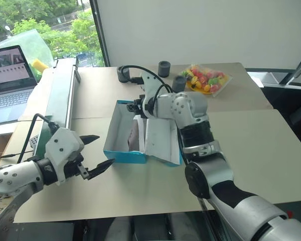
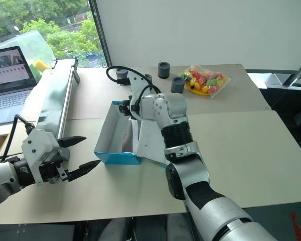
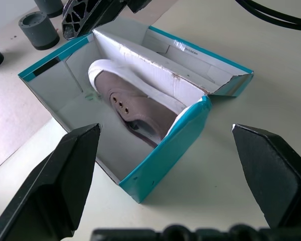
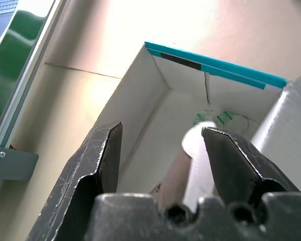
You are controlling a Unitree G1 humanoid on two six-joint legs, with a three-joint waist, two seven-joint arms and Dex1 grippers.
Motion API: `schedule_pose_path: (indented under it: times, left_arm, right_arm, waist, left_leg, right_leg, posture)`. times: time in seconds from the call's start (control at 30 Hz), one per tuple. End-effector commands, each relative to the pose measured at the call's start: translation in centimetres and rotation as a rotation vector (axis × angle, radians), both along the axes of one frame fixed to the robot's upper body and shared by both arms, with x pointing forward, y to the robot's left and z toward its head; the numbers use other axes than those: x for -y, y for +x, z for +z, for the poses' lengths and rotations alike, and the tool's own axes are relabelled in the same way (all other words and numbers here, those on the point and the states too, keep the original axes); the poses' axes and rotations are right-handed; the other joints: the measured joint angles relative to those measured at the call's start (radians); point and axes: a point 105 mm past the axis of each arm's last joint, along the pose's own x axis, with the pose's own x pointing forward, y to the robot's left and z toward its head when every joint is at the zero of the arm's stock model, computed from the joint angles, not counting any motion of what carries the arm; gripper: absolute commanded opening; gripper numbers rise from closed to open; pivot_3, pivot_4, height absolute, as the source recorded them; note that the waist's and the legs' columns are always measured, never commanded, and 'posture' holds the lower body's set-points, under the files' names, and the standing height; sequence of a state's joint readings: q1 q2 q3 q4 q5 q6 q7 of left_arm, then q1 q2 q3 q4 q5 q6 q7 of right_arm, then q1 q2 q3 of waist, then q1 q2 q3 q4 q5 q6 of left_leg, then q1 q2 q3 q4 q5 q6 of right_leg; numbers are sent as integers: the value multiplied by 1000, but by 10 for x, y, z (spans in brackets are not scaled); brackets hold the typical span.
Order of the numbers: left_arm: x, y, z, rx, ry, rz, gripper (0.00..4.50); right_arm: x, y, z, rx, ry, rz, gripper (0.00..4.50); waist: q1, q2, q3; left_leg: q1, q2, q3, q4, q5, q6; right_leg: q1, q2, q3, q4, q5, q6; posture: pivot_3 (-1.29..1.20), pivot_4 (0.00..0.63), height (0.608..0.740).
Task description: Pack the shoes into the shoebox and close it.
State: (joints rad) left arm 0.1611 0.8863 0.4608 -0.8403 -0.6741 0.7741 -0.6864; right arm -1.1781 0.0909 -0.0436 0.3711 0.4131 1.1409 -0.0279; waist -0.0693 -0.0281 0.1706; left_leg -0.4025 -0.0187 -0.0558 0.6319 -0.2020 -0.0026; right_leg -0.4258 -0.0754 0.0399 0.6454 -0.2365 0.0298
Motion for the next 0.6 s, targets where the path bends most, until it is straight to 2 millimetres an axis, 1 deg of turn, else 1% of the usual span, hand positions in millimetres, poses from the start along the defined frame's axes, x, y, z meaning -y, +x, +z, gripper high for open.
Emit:
schedule_pose_path:
  times: [0.03, 0.07, 0.1, 0.13, 0.2, 0.23, 0.27, 0.33, 0.37, 0.47, 0.53, 0.6]
  left_arm:
    - [0, -3, 5, 31, 2, 13, 4500]
    - [-1, -3, 5, 30, -2, 22, 4500]
    - [-2, -3, 5, 30, -4, 27, 4500]
    - [-5, -2, 3, 26, -19, 61, 4500]
    - [-16, 2, 0, 19, -75, 155, 4500]
    - [-23, 6, -2, 23, -108, 215, 4500]
    - [-38, 15, -3, 51, -134, 341, 4500]
    - [-65, 29, -6, 115, -148, 578, 4500]
    - [-76, 34, -6, 140, -166, 678, 4500]
    - [-92, 42, -2, 210, -244, 890, 4500]
    - [-100, 44, -2, 231, -318, 1011, 4500]
    - [-105, 45, -6, 229, -329, 1087, 4500]
  right_arm:
    - [-10, -16, 61, 389, 93, 189, 3100]
    - [-13, -26, 71, 489, 98, 262, 3100]
    - [-15, -33, 76, 552, 99, 312, 3100]
    - [-14, -49, 76, 638, 90, 429, 3100]
    - [-7, -80, 70, 736, 77, 627, 3100]
    - [-1, -91, 63, 744, 73, 698, 3100]
    - [7, -96, 54, 735, 59, 737, 3100]
    - [20, -105, 38, 705, 35, 793, 3100]
    - [24, -109, 31, 693, 24, 821, 3100]
    - [33, -118, 17, 664, 18, 869, 3100]
    - [34, -116, 12, 649, 21, 864, 3100]
    - [33, -112, 6, 637, 14, 840, 3100]
  waist:
    - [0, 0, 0]
    - [0, 0, 0]
    - [0, 0, 0]
    - [0, 0, 0]
    - [1, 0, 0]
    - [2, 0, 0]
    - [3, -1, 0]
    - [7, -1, 0]
    - [13, -1, 0]
    - [19, -2, 0]
    - [24, -3, 0]
    - [25, -6, -1]
  left_leg:
    - [0, 0, 0, 0, 0, 0]
    - [0, 0, 0, 0, 0, 0]
    - [-1, 0, 0, 0, 0, 0]
    - [-1, 0, 0, 0, 0, 0]
    - [0, 1, 0, 0, 0, 0]
    - [0, 1, 0, 0, 0, 0]
    - [1, 1, -1, 0, -1, 0]
    - [3, 1, -1, 1, -1, 0]
    - [4, 1, -1, 2, -1, 0]
    - [6, 1, 0, 4, -1, 0]
    - [5, 1, 0, 5, -1, 0]
    - [5, 1, 0, 5, -1, 0]
  right_leg:
    - [0, 0, 0, 0, 0, 0]
    - [0, 0, 0, 0, 0, 0]
    - [0, 0, 0, -1, 0, 0]
    - [0, 0, 0, -1, 0, 0]
    - [0, 0, 0, -1, 0, 1]
    - [1, 0, 0, -1, 0, 1]
    - [1, 0, 0, -1, 0, 1]
    - [3, -1, 0, 0, 0, 1]
    - [4, -1, 0, 1, 0, 1]
    - [6, 0, 1, 1, 2, 1]
    - [5, 1, 1, 1, 3, 0]
    - [5, 1, 1, 1, 3, 1]
  posture:
    - [0, 150, 740]
    - [0, 150, 740]
    - [0, 150, 740]
    - [0, 150, 740]
    - [0, 150, 740]
    - [0, 150, 740]
    - [0, 150, 740]
    - [0, 150, 740]
    - [0, 150, 740]
    - [0, 150, 740]
    - [0, 150, 740]
    - [0, 150, 740]
